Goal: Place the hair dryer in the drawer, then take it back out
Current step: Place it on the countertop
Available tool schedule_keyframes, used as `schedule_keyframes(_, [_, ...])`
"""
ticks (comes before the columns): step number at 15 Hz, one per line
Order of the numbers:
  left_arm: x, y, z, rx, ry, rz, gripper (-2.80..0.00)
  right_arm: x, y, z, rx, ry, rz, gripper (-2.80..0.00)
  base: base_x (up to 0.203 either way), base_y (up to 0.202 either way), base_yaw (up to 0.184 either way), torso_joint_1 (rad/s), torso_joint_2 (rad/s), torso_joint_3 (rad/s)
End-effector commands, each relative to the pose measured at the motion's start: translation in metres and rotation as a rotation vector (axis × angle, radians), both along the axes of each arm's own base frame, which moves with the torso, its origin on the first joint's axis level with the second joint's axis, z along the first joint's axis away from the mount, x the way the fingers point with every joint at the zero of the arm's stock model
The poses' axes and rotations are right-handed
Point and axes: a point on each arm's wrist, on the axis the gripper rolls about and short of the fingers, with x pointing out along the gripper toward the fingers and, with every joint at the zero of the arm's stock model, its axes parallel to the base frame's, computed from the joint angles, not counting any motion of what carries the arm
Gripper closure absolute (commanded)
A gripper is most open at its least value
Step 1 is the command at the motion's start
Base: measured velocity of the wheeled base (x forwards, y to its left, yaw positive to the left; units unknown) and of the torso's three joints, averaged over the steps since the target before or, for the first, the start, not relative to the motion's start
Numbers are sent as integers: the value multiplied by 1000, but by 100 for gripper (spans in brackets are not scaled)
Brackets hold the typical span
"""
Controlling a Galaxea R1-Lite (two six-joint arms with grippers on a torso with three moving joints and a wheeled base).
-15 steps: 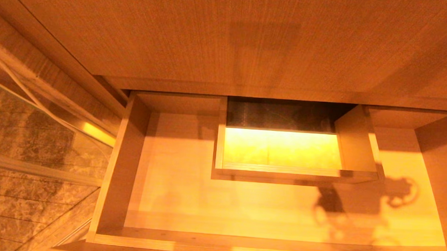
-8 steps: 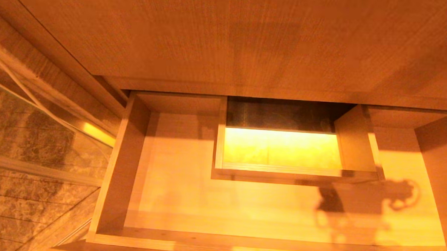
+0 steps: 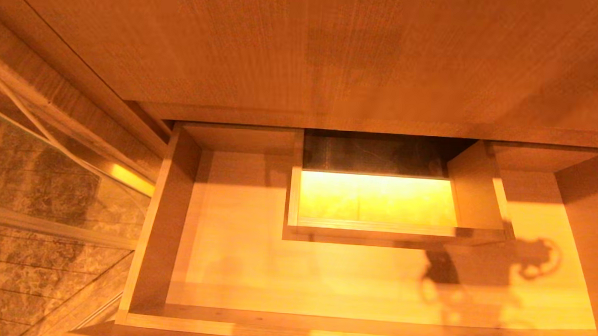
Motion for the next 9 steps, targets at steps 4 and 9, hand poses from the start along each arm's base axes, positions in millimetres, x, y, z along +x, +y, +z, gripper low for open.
schedule_keyframes(4, [0, 0, 0, 0, 1, 0, 0, 1, -1, 0, 1, 6, -4, 0, 0, 0, 0, 0, 0, 0])
schedule_keyframes(9, [0, 0, 0, 0, 1, 0, 0, 1, -1, 0, 2, 4, -3, 0, 0, 0, 0, 0, 0, 0])
